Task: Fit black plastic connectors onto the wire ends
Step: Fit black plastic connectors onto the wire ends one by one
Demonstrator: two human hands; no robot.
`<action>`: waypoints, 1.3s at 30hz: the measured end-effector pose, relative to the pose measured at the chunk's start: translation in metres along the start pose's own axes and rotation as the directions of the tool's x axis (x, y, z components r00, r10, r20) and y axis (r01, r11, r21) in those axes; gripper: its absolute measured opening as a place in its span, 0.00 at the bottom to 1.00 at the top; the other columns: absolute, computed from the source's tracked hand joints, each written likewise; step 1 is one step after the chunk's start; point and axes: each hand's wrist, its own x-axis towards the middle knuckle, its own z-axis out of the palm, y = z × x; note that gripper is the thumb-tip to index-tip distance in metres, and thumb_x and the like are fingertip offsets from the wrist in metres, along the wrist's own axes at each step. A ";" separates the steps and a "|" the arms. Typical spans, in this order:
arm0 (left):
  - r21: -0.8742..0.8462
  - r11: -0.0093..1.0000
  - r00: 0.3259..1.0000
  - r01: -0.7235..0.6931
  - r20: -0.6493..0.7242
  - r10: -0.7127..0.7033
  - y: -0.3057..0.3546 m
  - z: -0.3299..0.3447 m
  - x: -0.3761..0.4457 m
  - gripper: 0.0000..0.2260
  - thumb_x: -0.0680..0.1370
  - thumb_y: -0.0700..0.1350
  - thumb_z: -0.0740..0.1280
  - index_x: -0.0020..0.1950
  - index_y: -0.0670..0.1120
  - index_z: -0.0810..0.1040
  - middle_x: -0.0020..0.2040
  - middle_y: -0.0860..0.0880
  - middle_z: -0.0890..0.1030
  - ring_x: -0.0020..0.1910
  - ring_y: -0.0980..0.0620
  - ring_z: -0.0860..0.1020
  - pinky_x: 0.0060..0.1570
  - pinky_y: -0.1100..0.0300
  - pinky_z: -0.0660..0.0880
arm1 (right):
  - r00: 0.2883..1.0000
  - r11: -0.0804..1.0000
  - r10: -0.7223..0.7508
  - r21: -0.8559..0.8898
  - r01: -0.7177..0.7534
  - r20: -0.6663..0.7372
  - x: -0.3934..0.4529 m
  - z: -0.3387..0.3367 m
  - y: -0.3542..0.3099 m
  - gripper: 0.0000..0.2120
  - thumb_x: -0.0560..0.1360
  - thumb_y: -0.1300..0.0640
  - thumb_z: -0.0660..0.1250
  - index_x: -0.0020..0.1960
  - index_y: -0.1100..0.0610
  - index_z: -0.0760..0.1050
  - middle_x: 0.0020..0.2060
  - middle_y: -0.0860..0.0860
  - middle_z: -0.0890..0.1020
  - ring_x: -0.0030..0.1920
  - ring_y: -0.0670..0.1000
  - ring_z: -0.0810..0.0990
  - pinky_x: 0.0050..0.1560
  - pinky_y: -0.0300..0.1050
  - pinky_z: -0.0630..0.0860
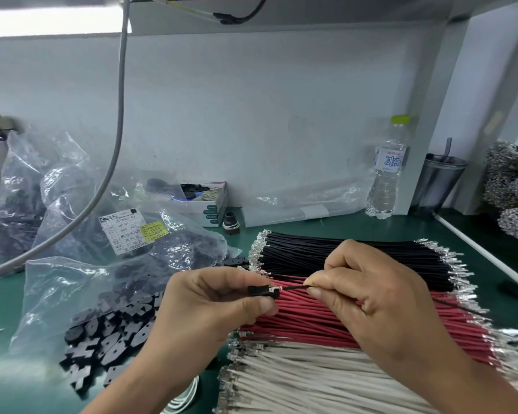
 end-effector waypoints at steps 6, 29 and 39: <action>0.109 0.991 0.996 -0.082 -0.020 0.084 -0.003 0.004 -0.001 0.10 0.64 0.40 0.80 0.44 0.47 0.90 0.41 0.43 0.88 0.42 0.43 0.88 0.43 0.59 0.83 | 1.000 1.000 -0.012 0.011 0.012 0.009 0.000 0.003 -0.003 0.07 0.77 0.48 0.68 0.45 0.47 0.84 0.38 0.41 0.73 0.38 0.44 0.74 0.32 0.40 0.74; 0.093 0.986 0.988 -0.139 -0.048 0.144 -0.001 0.006 -0.002 0.10 0.64 0.40 0.80 0.44 0.49 0.90 0.40 0.43 0.88 0.40 0.43 0.87 0.43 0.55 0.85 | 1.000 0.994 -0.008 0.109 0.011 -0.026 0.004 0.017 -0.011 0.10 0.78 0.49 0.68 0.45 0.53 0.84 0.38 0.42 0.76 0.37 0.44 0.75 0.33 0.43 0.74; 0.116 0.989 0.995 -0.097 -0.017 0.099 -0.003 0.006 -0.003 0.09 0.66 0.41 0.79 0.44 0.50 0.89 0.39 0.43 0.88 0.40 0.43 0.87 0.45 0.53 0.85 | 1.000 0.987 -0.001 0.163 -0.004 0.031 0.001 0.016 -0.009 0.08 0.77 0.49 0.69 0.44 0.52 0.83 0.38 0.42 0.75 0.37 0.45 0.74 0.34 0.40 0.73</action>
